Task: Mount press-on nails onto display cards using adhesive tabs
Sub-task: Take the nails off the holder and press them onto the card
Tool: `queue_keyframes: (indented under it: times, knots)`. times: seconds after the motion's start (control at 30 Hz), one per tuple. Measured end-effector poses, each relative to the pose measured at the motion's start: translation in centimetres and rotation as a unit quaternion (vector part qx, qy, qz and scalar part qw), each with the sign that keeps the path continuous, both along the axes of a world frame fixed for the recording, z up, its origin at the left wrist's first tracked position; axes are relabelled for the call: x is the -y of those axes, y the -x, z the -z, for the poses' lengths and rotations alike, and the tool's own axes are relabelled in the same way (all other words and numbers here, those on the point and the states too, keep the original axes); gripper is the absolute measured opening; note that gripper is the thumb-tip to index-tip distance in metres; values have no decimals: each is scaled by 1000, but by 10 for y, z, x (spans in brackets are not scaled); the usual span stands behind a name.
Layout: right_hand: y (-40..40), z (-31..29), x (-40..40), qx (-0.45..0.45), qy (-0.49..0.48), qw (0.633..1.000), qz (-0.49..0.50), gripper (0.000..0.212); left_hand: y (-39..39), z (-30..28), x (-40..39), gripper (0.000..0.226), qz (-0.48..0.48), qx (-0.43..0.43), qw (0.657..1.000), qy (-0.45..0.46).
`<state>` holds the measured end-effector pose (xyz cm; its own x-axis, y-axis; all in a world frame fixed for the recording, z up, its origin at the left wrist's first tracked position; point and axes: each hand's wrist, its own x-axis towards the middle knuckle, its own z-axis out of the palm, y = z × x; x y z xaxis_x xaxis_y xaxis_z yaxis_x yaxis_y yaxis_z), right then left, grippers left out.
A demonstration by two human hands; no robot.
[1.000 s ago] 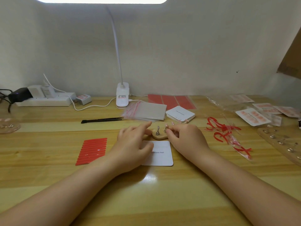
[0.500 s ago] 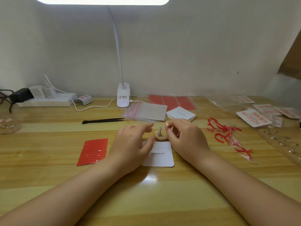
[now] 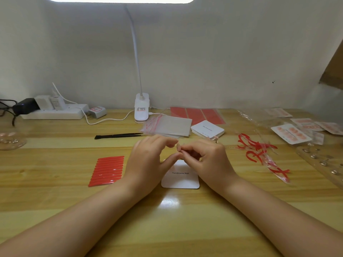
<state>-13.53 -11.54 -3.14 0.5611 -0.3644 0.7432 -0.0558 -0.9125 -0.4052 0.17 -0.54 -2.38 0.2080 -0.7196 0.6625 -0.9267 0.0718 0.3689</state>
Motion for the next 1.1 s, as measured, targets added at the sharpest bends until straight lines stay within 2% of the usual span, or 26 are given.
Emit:
queue_keyframes:
  times: [0.23, 0.73, 1.1]
  knots:
    - [1, 1, 0, -11, 6, 1000, -10, 10, -2, 1, 1, 20, 2, 15, 1000, 5]
    - [-1, 1, 1, -15, 19, 999, -45, 8, -2, 4, 5, 24, 10, -72, 997, -2]
    - [-3, 1, -1, 6, 14, 998, -59, 10, -4, 3, 4, 26, 26, -121, 992, 28]
